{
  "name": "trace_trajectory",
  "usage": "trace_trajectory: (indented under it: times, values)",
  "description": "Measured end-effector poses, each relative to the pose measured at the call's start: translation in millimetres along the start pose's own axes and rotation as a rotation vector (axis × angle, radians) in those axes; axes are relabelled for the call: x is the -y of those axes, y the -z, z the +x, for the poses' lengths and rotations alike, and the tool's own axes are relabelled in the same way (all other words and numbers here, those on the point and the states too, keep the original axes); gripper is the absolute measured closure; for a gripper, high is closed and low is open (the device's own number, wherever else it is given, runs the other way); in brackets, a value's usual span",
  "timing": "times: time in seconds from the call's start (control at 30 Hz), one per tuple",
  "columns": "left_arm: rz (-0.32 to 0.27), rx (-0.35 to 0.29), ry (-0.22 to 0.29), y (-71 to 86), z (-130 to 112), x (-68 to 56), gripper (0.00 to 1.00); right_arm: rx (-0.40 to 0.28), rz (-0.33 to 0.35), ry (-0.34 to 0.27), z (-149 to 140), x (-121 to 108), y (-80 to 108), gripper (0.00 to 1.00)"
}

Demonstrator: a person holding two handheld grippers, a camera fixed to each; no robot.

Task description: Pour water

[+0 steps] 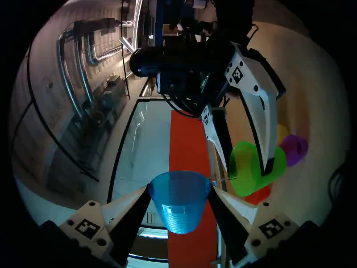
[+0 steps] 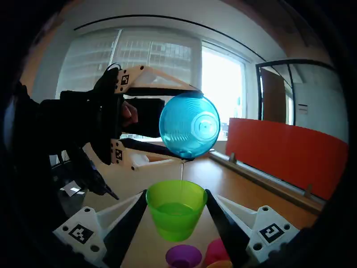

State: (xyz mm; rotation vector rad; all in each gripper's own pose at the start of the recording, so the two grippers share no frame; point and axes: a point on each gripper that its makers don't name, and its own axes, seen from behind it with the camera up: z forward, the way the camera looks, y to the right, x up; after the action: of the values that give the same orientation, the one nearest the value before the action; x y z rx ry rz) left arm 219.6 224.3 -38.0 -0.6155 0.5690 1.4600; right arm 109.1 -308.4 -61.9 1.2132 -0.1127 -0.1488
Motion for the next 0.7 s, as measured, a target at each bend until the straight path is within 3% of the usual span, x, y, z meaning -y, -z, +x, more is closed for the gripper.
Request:
trace_trajectory:
  times: [0.7]
  values:
    - [0.001,0.000,-0.015,0.6,1.4,1.7,0.13,-0.002,0.000,0.002,0.8,0.4,-0.5,0.05]
